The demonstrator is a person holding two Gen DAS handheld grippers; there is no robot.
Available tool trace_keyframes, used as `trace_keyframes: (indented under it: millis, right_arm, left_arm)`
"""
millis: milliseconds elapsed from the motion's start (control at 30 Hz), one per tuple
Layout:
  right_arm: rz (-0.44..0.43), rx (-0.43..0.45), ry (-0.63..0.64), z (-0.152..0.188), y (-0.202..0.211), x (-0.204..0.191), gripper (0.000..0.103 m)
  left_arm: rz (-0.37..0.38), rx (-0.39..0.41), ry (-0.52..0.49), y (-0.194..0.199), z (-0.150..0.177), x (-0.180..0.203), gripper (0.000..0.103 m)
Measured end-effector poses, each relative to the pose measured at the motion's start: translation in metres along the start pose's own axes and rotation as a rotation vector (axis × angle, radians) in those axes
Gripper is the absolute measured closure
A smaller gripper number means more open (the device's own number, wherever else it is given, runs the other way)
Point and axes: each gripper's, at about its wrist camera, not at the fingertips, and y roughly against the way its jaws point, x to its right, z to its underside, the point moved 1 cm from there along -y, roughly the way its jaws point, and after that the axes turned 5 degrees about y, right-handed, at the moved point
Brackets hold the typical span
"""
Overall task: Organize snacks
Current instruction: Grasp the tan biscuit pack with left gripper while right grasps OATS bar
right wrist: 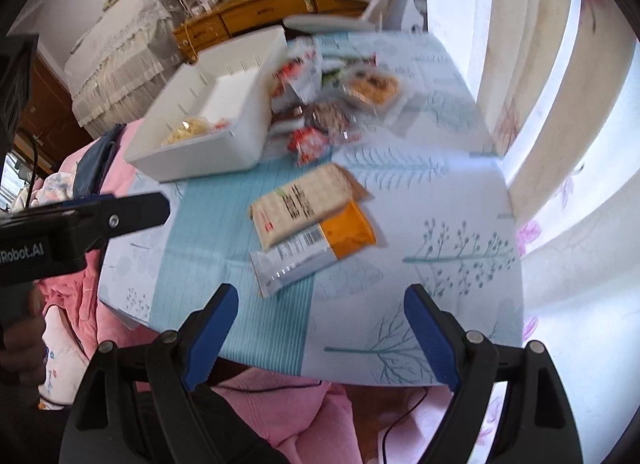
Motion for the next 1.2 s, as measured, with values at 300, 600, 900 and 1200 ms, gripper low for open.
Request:
trace_keyframes:
  millis: [300, 600, 900, 1200]
  right_arm:
    - [-0.052, -0.060, -0.020, 0.000, -0.045, 0.003, 0.017]
    - [-0.063, -0.023, -0.088, -0.010, -0.079, 0.003, 0.017]
    - [-0.001, 0.004, -0.181, -0.020, -0.099, 0.001, 0.021]
    - [0.060, -0.014, -0.222, -0.030, -0.115, -0.005, 0.035]
  left_arm:
    - [0.001, -0.044, -0.146, -0.055, -0.021, 0.016, 0.013]
    - [0.018, -0.103, -0.241, -0.102, -0.035, 0.029, 0.013]
    - [-0.005, -0.160, -0.304, -0.138, -0.046, 0.042, 0.013]
    - [-0.034, -0.190, -0.349, -0.163, -0.050, 0.052, 0.018]
